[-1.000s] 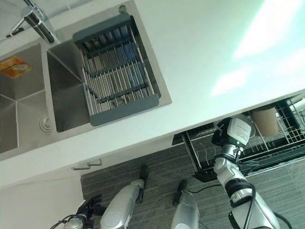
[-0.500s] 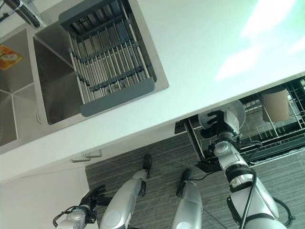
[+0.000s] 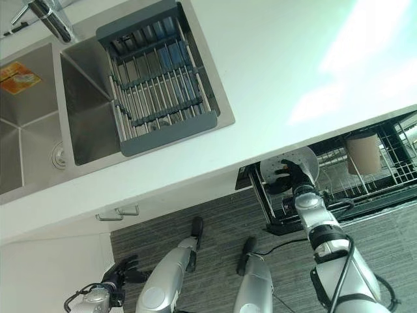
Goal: Place the dishes in the dishwasher.
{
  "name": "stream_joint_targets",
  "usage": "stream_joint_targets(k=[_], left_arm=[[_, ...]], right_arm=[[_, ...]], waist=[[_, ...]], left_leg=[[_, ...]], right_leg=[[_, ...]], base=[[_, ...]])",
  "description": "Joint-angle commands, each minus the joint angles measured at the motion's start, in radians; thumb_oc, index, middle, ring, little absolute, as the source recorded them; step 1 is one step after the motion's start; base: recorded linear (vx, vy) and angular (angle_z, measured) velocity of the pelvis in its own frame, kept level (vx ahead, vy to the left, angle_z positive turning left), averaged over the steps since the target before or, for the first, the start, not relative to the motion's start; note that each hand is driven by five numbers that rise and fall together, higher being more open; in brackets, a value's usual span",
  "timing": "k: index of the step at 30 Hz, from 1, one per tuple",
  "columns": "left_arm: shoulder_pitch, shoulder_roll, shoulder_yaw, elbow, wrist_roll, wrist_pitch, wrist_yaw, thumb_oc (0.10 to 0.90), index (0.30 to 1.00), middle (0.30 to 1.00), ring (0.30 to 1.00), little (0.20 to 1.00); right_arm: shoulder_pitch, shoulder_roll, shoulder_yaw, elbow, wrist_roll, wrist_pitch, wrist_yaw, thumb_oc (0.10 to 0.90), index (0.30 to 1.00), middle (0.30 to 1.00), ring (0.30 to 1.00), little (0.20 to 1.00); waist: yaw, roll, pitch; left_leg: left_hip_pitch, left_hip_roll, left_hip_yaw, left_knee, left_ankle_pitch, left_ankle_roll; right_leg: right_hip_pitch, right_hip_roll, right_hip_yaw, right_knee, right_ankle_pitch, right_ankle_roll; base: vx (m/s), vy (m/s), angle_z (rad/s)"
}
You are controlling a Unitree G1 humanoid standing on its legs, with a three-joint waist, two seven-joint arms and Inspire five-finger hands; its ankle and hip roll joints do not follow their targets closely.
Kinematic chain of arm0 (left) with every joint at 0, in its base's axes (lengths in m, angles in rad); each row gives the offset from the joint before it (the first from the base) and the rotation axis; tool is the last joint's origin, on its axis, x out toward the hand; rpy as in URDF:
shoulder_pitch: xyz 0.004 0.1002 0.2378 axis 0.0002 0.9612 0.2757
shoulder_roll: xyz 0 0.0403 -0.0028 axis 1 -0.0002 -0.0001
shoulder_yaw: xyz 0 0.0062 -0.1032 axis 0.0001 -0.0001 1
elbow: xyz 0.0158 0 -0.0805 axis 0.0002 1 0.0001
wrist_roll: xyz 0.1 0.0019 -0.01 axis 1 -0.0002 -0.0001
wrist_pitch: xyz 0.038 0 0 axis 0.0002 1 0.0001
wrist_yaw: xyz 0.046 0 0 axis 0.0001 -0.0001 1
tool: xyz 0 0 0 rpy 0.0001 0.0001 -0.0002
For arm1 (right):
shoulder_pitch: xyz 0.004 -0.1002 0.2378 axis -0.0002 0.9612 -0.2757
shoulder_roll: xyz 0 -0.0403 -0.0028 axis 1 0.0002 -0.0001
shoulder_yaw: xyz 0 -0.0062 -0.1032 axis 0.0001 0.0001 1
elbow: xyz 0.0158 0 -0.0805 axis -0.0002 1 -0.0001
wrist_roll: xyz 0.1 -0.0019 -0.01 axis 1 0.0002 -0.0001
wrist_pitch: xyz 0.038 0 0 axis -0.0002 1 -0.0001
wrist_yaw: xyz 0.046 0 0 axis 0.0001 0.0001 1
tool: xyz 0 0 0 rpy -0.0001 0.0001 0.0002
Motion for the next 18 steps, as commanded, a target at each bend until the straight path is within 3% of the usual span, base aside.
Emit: stream_joint_targets(k=[1,2,6,14,18], left_arm=[[0.073,0.031,0.014,0.018,0.017,-0.019,0.041,0.8,0.9,0.9,0.9,0.9],[0.082,0.022,0.025,0.029,0.015,-0.025,0.044,0.8,0.9,0.9,0.9,0.9],[0.095,-0.007,0.048,0.064,0.01,-0.035,0.06,0.8,0.9,0.9,0.9,0.9],[0.136,-0.054,0.101,0.114,0.035,-0.062,0.073,0.8,0.9,0.9,0.9,0.9],[0.162,-0.076,0.142,0.126,0.049,-0.069,0.072,0.8,0.9,0.9,0.9,0.9]], right_arm=[[-0.009,-0.029,-0.038,-0.119,0.015,-0.049,-0.156,0.8,0.9,0.9,0.9,0.9],[0.032,-0.024,-0.055,-0.199,0.019,-0.05,-0.242,0.8,0.9,0.9,0.9,0.9],[0.118,-0.01,-0.1,-0.371,-0.018,-0.061,-0.383,0.8,0.9,0.9,0.9,0.9],[0.293,0.013,-0.168,-0.602,-0.115,-0.16,-0.489,0.8,0.9,0.9,0.9,0.9],[0.399,0.02,-0.211,-0.719,-0.194,-0.247,-0.5,0.8,0.9,0.9,0.9,0.9]], waist=[[0.004,-0.031,-0.062],[-0.005,-0.039,-0.075],[-0.025,-0.055,-0.105],[-0.053,-0.08,-0.165],[-0.078,-0.092,-0.19]], left_leg=[[0.028,0.023,0.039,0.189,-0.286,0.0],[0.039,0.028,0.045,0.189,-0.29,-0.002],[0.059,0.035,0.051,0.189,-0.299,-0.004],[0.089,0.041,0.062,0.189,-0.308,-0.003],[0.107,0.047,0.077,0.189,-0.317,-0.003]], right_leg=[[0.035,0.011,0.063,-0.125,0.027,0.044],[0.049,0.016,0.068,-0.125,0.02,0.042],[0.075,0.029,0.079,-0.125,0.006,0.039],[0.109,0.041,0.093,-0.125,-0.013,0.036],[0.12,0.046,0.1,-0.125,-0.022,0.038]], base=[[0.03,-0.021,-0.06],[0.02,-0.022,-0.05],[0.03,-0.016,-0.05],[0.04,-0.007,-0.09],[0.03,0.011,-0.09]])
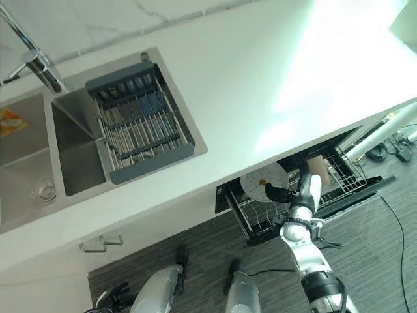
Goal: Place the dishes in the dishwasher.
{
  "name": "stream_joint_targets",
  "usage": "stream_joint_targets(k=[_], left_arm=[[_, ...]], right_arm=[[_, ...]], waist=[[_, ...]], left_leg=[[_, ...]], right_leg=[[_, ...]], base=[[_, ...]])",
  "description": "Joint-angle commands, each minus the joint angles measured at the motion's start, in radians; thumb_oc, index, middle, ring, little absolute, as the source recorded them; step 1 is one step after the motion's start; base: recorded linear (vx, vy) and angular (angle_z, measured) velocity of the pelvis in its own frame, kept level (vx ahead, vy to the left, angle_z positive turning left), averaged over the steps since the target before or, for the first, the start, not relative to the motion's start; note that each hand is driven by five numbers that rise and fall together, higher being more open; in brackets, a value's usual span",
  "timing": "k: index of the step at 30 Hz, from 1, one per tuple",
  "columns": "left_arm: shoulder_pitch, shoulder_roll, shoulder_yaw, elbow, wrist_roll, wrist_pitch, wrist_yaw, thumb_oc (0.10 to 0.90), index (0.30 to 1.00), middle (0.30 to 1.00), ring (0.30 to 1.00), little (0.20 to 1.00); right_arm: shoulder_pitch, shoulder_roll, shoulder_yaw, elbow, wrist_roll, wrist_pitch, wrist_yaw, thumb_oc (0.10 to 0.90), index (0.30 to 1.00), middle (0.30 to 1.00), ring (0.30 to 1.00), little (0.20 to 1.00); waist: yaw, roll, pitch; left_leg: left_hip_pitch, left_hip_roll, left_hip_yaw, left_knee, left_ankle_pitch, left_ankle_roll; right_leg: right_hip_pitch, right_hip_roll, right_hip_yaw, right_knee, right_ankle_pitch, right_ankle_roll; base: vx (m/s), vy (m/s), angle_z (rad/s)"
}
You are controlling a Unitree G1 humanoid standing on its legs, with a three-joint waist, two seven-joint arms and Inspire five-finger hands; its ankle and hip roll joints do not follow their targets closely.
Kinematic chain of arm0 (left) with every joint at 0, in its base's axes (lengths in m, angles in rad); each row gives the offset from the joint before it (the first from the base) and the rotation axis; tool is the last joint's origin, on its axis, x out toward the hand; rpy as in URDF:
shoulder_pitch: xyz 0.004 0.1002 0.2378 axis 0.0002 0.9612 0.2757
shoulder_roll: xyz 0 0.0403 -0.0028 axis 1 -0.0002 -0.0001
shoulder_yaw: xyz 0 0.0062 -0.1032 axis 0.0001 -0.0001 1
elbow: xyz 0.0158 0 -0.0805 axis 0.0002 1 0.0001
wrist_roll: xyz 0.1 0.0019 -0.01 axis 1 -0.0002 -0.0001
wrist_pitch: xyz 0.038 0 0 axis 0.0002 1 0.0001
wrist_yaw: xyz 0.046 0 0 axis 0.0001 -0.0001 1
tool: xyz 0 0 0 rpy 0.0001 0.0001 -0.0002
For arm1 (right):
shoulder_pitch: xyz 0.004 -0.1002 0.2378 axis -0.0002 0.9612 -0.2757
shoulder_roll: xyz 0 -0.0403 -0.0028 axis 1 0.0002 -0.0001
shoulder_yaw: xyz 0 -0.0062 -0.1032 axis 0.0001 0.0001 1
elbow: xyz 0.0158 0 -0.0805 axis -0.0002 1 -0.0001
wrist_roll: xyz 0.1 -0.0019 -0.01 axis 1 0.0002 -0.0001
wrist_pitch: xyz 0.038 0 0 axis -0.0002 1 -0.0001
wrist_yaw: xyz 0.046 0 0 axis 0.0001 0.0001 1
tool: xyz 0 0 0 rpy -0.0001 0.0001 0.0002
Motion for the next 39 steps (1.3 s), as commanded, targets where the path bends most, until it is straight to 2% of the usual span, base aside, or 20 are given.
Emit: stream_joint_targets(k=[1,4,7,8,11,13,15,17,19,20,21,23,27,34,35,39], left_arm=[[0.069,0.027,0.005,0.009,0.042,-0.031,0.025,0.8,0.9,0.9,0.9,0.9],[0.089,0.008,0.038,0.021,0.058,-0.038,0.022,0.8,0.9,0.9,0.9,0.9],[0.102,0.0,0.064,0.034,0.071,-0.043,0.018,0.8,0.9,0.9,0.9,0.9],[0.107,-0.002,0.074,0.045,0.07,-0.048,0.013,0.8,0.9,0.9,0.9,0.9],[0.106,-0.003,0.084,0.06,0.067,-0.056,0.006,0.8,0.9,0.9,0.9,0.9],[0.102,0.001,0.095,0.071,0.071,-0.062,-0.005,0.8,0.9,0.9,0.9,0.9],[0.098,0.01,0.099,0.076,0.072,-0.06,-0.018,0.8,0.9,0.9,0.9,0.9],[0.091,0.026,0.089,0.078,0.056,-0.056,-0.024,0.8,0.9,0.9,0.9,0.9],[0.044,0.057,0.051,0.089,0.003,-0.046,-0.004,0.8,0.9,0.9,0.9,0.9],[0.038,0.06,0.047,0.089,-0.005,-0.043,0.0,0.8,0.9,0.9,0.9,0.9],[0.002,0.072,0.02,0.089,-0.059,-0.041,0.017,0.8,0.9,0.9,0.9,0.9],[-0.025,0.075,-0.003,0.08,-0.076,-0.053,0.025,0.8,0.9,0.9,0.9,0.9],[-0.042,0.071,-0.034,0.059,-0.121,-0.064,0.036,0.8,0.9,0.9,0.9,0.9],[-0.037,0.057,-0.08,-0.007,-0.172,-0.08,0.048,0.8,0.9,0.9,0.9,0.9],[-0.019,0.052,-0.094,-0.018,-0.175,-0.094,0.042,0.8,0.9,0.9,0.9,0.9],[0.009,0.053,-0.103,-0.045,-0.171,-0.107,0.032,0.8,0.9,0.9,0.9,0.9]], right_arm=[[-0.059,-0.043,-0.08,-0.106,-0.139,-0.167,-0.06,0.8,0.9,0.9,0.9,0.9],[0.018,-0.055,-0.133,-0.177,-0.161,-0.218,-0.087,0.8,0.9,0.9,0.9,0.9],[0.093,-0.064,-0.213,-0.209,-0.12,-0.295,-0.126,0.8,0.9,0.9,0.9,0.9],[0.129,-0.066,-0.261,-0.216,-0.128,-0.341,-0.166,0.8,0.9,0.9,0.9,0.9],[0.165,-0.064,-0.315,-0.218,-0.164,-0.373,-0.248,0.8,0.9,0.9,0.9,0.9],[0.204,-0.059,-0.381,-0.199,-0.162,-0.375,-0.301,0.8,0.9,0.9,0.9,0.9],[0.242,-0.053,-0.443,-0.151,-0.115,-0.325,-0.285,0.8,0.9,0.9,0.9,0.9],[0.276,-0.034,-0.506,-0.025,-0.013,-0.311,-0.266,0.8,0.9,0.9,0.9,0.9],[0.295,-0.006,-0.537,0.177,0.058,-0.301,-0.272,0.8,0.9,0.9,0.9,0.9],[0.293,-0.004,-0.532,0.202,0.061,-0.301,-0.269,0.8,0.9,0.9,0.9,0.9],[0.275,0.008,-0.493,0.336,0.11,-0.309,-0.239,0.8,0.9,0.9,0.9,0.9],[0.249,0.01,-0.468,0.434,0.147,-0.327,-0.201,0.8,0.9,0.9,0.9,0.9],[0.201,0.013,-0.412,0.536,0.158,-0.328,-0.141,0.8,0.9,0.9,0.9,0.9],[0.079,-0.033,-0.263,0.621,0.108,-0.308,-0.079,0.8,0.9,0.9,0.9,0.9],[0.037,-0.045,-0.207,0.642,0.092,-0.325,-0.068,0.8,0.9,0.9,0.9,0.9],[-0.008,-0.073,-0.156,0.619,0.021,-0.367,-0.064,0.8,0.9,0.9,0.9,0.9]], waist=[[-0.019,-0.017,-0.057],[-0.036,-0.029,-0.073],[-0.055,-0.044,-0.087],[-0.067,-0.051,-0.093],[-0.082,-0.058,-0.101],[-0.1,-0.063,-0.11],[-0.114,-0.068,-0.116],[-0.129,-0.07,-0.123],[-0.137,-0.062,-0.102],[-0.137,-0.062,-0.097],[-0.126,-0.054,-0.065],[-0.115,-0.043,-0.037],[-0.094,-0.014,0.004],[-0.042,0.052,0.095],[-0.024,0.076,0.118],[-0.002,0.094,0.134]], left_leg=[[0.04,0.028,0.037,0.158,-0.25,-0.004],[0.058,0.031,0.052,0.158,-0.259,-0.001],[0.079,0.029,0.063,0.158,-0.271,0.004],[0.091,0.027,0.069,0.158,-0.277,0.007],[0.107,0.026,0.076,0.158,-0.286,0.01],[0.118,0.029,0.086,0.158,-0.294,0.011],[0.129,0.038,0.1,0.158,-0.299,0.011],[0.142,0.057,0.114,0.158,-0.302,0.013],[0.156,0.07,0.111,0.158,-0.297,0.026],[0.156,0.071,0.11,0.158,-0.296,0.027],[0.144,0.072,0.103,0.158,-0.282,0.028],[0.122,0.067,0.087,0.158,-0.268,0.022],[0.095,0.05,0.059,0.158,-0.25,0.019],[0.02,0.01,0.012,0.158,-0.188,0.019],[0.0,-0.003,0.006,0.158,-0.167,0.019],[-0.038,-0.016,-0.001,0.164,-0.151,0.021]], right_leg=[[0.033,0.02,0.066,-0.072,-0.025,0.038],[0.04,0.021,0.073,-0.072,-0.028,0.04],[0.044,0.025,0.086,-0.072,-0.029,0.042],[0.048,0.028,0.096,-0.072,-0.029,0.043],[0.053,0.034,0.112,-0.072,-0.03,0.045],[0.057,0.038,0.125,-0.072,-0.031,0.048],[0.066,0.036,0.124,-0.072,-0.031,0.051],[0.087,0.039,0.114,-0.072,-0.033,0.048],[0.121,0.058,0.077,-0.072,-0.036,0.028],[0.123,0.059,0.071,-0.072,-0.036,0.026],[0.121,0.057,0.045,-0.072,-0.034,0.011],[0.116,0.056,0.035,-0.072,-0.037,0.001],[0.11,0.05,0.012,-0.072,-0.037,-0.012],[0.002,-0.004,-0.001,0.085,-0.089,-0.039],[-0.034,-0.014,-0.001,0.146,-0.109,-0.05],[-0.085,-0.018,-0.001,0.213,-0.134,-0.06]], base=[[0.03,0.023,-0.14],[0.03,0.008,-0.16],[0.02,-0.011,-0.18],[0.05,-0.011,-0.19],[0.02,-0.007,-0.26],[0.03,0.001,-0.31],[0.03,0.007,-0.4],[0.06,-0.003,-0.46],[0.07,-0.051,-0.15],[-0.03,-0.107,0.07],[-0.08,-0.081,0.11],[-0.12,-0.046,0.09],[-0.06,0.021,0.28],[-0.08,0.068,0.49],[-0.02,0.096,0.64],[-0.01,0.067,0.43]])
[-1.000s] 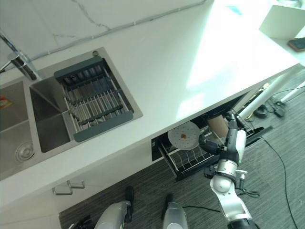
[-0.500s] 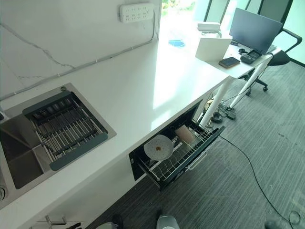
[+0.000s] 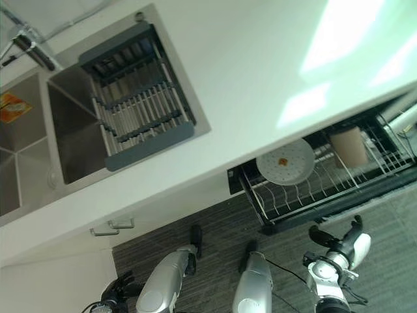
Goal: Place the dishes in the dishwasher.
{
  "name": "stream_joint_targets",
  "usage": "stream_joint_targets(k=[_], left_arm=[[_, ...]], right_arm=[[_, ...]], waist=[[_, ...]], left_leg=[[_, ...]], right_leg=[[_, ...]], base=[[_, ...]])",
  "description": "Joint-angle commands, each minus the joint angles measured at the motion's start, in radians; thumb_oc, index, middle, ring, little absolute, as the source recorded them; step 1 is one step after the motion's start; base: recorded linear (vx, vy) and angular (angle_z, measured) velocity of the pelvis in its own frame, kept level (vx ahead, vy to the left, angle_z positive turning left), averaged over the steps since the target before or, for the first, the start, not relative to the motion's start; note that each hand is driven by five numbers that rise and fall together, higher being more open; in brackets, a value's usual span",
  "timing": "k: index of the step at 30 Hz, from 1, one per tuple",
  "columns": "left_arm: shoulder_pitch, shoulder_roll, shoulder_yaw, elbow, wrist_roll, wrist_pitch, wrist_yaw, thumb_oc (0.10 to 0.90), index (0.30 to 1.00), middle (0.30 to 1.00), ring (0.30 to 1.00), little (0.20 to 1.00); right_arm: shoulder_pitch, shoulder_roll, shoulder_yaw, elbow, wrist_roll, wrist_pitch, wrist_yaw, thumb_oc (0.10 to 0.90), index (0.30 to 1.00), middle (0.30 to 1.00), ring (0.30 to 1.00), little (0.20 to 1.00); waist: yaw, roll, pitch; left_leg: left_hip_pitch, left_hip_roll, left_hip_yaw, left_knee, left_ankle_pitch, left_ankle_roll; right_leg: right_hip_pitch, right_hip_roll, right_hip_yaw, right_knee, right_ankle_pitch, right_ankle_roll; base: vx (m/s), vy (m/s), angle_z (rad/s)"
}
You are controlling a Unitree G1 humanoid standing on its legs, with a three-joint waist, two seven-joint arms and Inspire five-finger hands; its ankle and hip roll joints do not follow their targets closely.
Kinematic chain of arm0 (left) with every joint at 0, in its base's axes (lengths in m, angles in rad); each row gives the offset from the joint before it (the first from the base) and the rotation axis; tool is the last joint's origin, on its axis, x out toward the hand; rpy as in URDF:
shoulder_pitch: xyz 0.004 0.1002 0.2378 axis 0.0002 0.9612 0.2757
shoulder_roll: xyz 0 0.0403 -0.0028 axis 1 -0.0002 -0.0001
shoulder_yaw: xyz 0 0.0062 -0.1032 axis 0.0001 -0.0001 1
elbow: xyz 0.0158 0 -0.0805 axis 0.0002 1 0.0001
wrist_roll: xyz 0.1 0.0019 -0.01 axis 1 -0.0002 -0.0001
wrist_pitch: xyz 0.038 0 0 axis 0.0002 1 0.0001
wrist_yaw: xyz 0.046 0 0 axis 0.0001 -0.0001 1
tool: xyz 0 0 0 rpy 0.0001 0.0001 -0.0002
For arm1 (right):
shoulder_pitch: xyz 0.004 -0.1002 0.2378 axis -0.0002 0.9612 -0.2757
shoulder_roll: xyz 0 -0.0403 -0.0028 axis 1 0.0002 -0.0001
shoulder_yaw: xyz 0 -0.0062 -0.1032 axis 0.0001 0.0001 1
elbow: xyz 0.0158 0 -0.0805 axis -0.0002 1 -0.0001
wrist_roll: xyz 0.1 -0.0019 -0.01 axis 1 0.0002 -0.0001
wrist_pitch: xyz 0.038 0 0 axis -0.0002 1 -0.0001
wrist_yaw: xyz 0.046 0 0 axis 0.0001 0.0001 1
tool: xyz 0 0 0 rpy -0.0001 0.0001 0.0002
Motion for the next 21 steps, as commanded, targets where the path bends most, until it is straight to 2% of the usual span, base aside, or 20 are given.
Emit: stream_joint_targets(k=[1,8,14,18,21], left_arm=[[0.042,0.024,0.018,-0.032,-0.039,-0.03,0.013,0.8,0.9,0.9,0.9,0.9],[0.055,0.038,0.022,-0.06,-0.069,-0.065,-0.022,0.8,0.9,0.9,0.9,0.9],[0.052,0.052,0.042,-0.094,-0.065,-0.059,-0.013,0.8,0.9,0.9,0.9,0.9],[0.055,0.061,0.081,-0.088,-0.071,-0.059,-0.029,0.8,0.9,0.9,0.9,0.9],[0.049,0.07,0.1,-0.091,-0.033,-0.125,0.023,0.8,0.9,0.9,0.9,0.9]], right_arm=[[0.015,-0.117,-0.003,-0.073,-0.118,-0.117,-0.002,0.8,0.9,0.9,0.9,0.9],[-0.139,-0.191,0.093,-0.182,-0.165,-0.133,0.038,0.8,0.9,0.9,0.9,0.9],[-0.238,-0.244,0.107,-0.262,-0.182,-0.159,0.071,0.8,0.9,0.9,0.9,0.9],[-0.35,-0.302,0.13,-0.334,-0.259,-0.154,0.083,0.8,0.9,0.9,0.9,0.9],[-0.445,-0.325,0.168,-0.341,-0.267,-0.138,0.08,0.8,0.9,0.9,0.9,0.9]], waist=[[-0.012,-0.002,-0.014],[0.052,-0.002,-0.014],[0.089,0.001,-0.014],[0.117,0.01,-0.014],[0.144,0.016,-0.014]], left_leg=[[0.044,0.038,-0.014,0.094,-0.147,0.0],[-0.044,0.031,-0.042,0.11,-0.121,-0.004],[-0.068,0.031,-0.071,0.085,-0.089,-0.01],[-0.113,0.037,-0.11,0.085,-0.067,-0.019],[-0.139,0.044,-0.138,0.085,-0.056,-0.027]], right_leg=[[0.019,0.073,0.016,0.01,-0.027,-0.047],[-0.06,0.081,0.007,0.077,-0.049,-0.061],[-0.082,0.084,-0.001,0.092,-0.053,-0.056],[-0.105,0.106,-0.001,0.102,-0.059,-0.049],[-0.112,0.114,-0.007,0.112,-0.065,-0.043]], base=[[0.0,0.042,0.24],[-0.01,0.013,0.11],[0.0,0.036,0.1],[-0.02,0.04,0.28],[-0.02,-0.007,0.33]])
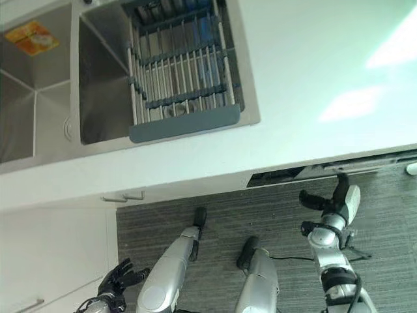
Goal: Place the dishes in the dishwasher.
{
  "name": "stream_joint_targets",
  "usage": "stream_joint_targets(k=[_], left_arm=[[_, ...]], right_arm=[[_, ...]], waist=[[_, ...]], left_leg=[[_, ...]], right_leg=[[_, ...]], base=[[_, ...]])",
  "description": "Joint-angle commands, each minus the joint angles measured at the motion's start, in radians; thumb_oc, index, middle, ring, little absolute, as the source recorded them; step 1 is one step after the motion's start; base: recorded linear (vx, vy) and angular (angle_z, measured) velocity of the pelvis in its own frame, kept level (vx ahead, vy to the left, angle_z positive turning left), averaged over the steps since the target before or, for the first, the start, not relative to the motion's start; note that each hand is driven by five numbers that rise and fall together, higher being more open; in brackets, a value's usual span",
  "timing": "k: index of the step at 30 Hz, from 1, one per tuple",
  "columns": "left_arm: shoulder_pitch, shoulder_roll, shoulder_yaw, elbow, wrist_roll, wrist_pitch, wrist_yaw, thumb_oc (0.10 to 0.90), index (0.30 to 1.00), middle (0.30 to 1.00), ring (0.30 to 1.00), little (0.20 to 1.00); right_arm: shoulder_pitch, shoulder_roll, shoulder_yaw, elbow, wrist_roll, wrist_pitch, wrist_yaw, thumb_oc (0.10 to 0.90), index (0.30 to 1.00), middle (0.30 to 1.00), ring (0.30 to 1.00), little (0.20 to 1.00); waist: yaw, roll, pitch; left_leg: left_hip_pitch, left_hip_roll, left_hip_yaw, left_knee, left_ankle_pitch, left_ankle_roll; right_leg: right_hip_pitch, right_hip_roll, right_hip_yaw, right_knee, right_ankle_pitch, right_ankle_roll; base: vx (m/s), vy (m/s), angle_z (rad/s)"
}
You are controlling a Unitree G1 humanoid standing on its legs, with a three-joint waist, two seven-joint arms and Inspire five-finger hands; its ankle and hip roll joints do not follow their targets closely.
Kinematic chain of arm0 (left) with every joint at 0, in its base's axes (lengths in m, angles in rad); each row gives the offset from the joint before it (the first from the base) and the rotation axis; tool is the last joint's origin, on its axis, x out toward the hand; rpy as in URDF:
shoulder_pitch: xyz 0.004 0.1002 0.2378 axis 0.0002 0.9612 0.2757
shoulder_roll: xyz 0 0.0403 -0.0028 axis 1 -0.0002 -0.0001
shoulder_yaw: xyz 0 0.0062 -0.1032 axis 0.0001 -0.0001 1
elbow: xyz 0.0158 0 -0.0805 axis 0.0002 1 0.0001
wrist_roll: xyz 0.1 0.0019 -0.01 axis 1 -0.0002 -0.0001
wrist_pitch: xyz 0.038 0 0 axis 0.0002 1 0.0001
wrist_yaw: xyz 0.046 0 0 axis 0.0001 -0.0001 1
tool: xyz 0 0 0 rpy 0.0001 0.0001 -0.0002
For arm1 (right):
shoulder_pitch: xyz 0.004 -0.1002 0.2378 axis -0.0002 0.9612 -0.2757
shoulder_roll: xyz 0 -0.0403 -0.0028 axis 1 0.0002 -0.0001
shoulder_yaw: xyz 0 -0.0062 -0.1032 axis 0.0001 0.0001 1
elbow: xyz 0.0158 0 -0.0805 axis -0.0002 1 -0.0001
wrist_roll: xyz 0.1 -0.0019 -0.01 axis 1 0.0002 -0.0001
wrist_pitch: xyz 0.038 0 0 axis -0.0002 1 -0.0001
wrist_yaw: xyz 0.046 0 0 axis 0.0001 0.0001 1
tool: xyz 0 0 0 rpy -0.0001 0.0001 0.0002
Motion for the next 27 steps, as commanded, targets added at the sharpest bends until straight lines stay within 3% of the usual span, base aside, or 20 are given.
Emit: stream_joint_targets(k=[1,6,7,11,12,16,18,20,21,27], left_arm=[[0.044,0.067,0.004,-0.036,0.012,-0.101,0.069,0.8,0.9,0.9,0.9,0.9],[0.034,0.086,0.051,-0.054,0.013,-0.185,0.105,0.8,0.9,0.9,0.9,0.9],[0.034,0.091,0.064,-0.064,0.009,-0.197,0.097,0.8,0.9,0.9,0.9,0.9],[0.02,0.106,0.083,-0.084,0.031,-0.218,0.095,0.8,0.9,0.9,0.9,0.9],[0.02,0.108,0.082,-0.086,0.045,-0.223,0.1,0.8,0.9,0.9,0.9,0.9],[0.027,0.103,0.095,-0.078,0.053,-0.238,0.091,0.8,0.9,0.9,0.9,0.9],[0.052,0.077,0.108,-0.059,0.059,-0.264,0.065,0.8,0.9,0.9,0.9,0.9],[0.09,0.046,0.116,-0.064,0.045,-0.28,0.022,0.8,0.9,0.9,0.9,0.9],[0.117,0.021,0.106,-0.084,0.041,-0.245,-0.056,0.8,0.9,0.9,0.9,0.9],[0.108,-0.023,0.061,-0.062,-0.004,-0.156,-0.125,0.8,0.9,0.9,0.9,0.9]], right_arm=[[-0.277,-0.182,0.049,-0.221,-0.152,-0.214,-0.038,0.8,0.9,0.9,0.9,0.9],[-0.377,-0.187,0.089,-0.226,-0.138,-0.227,-0.027,0.8,0.9,0.9,0.9,0.9],[-0.396,-0.181,0.101,-0.227,-0.137,-0.219,-0.036,0.8,0.9,0.9,0.9,0.9],[-0.406,-0.149,0.106,-0.247,-0.152,-0.173,-0.022,0.8,0.9,0.9,0.9,0.9],[-0.393,-0.131,0.119,-0.249,-0.158,-0.145,-0.007,0.8,0.9,0.9,0.9,0.9],[-0.305,-0.066,0.139,-0.226,-0.12,-0.101,0.018,0.8,0.9,0.9,0.9,0.9],[-0.15,0.025,0.147,-0.207,-0.076,-0.101,0.006,0.8,0.9,0.9,0.9,0.9],[0.047,0.105,0.125,-0.19,0.065,-0.164,0.033,0.8,0.9,0.9,0.9,0.9],[0.248,0.206,0.009,-0.141,0.4,-0.248,0.163,0.8,0.9,0.9,0.9,0.9],[0.365,0.27,-0.026,-0.065,0.412,-0.221,0.236,0.8,0.9,0.9,0.9,0.9]], waist=[[0.036,0.017,-0.015],[0.076,0.018,-0.015],[0.083,0.003,-0.015],[0.101,0.012,-0.015],[0.101,-0.001,-0.015],[0.105,0.012,-0.015],[0.087,0.006,-0.015],[0.058,-0.003,-0.033],[-0.001,-0.03,-0.085],[-0.061,-0.076,-0.165]], left_leg=[[0.039,0.029,0.012,0.076,-0.118,0.025],[0.026,0.04,-0.012,0.076,-0.11,0.016],[0.042,0.032,-0.013,0.076,-0.131,0.01],[0.024,0.046,-0.025,0.076,-0.106,0.011],[0.046,0.038,-0.025,0.076,-0.128,0.004],[0.059,0.055,-0.038,0.076,-0.113,0.002],[0.098,0.063,-0.035,0.076,-0.121,-0.011],[0.127,0.076,-0.016,0.076,-0.132,-0.024],[0.175,0.087,0.009,0.076,-0.162,-0.028],[0.256,0.074,0.057,0.076,-0.215,-0.013]], right_leg=[[0.011,0.085,0.098,0.026,-0.024,-0.01],[0.025,0.068,0.07,0.046,-0.041,-0.003],[0.043,0.054,0.076,0.063,-0.079,0.006],[0.048,0.052,0.048,0.071,-0.063,0.002],[0.075,0.045,0.058,0.07,-0.094,0.011],[0.128,0.06,0.028,0.023,-0.062,0.003],[0.222,0.079,0.02,-0.065,-0.04,0.007],[0.314,0.106,0.019,-0.178,-0.01,0.014],[0.41,0.128,0.02,-0.321,0.035,0.024],[0.424,0.104,0.048,-0.369,0.074,0.051]], base=[[0.0,-0.012,0.26],[0.03,-0.01,0.12],[0.1,-0.061,0.16],[-0.01,-0.017,0.28],[0.11,-0.054,0.02],[-0.01,-0.001,0.26],[0.12,-0.013,0.24],[0.14,0.01,0.3],[0.12,0.024,0.32],[0.02,0.041,-0.2]])
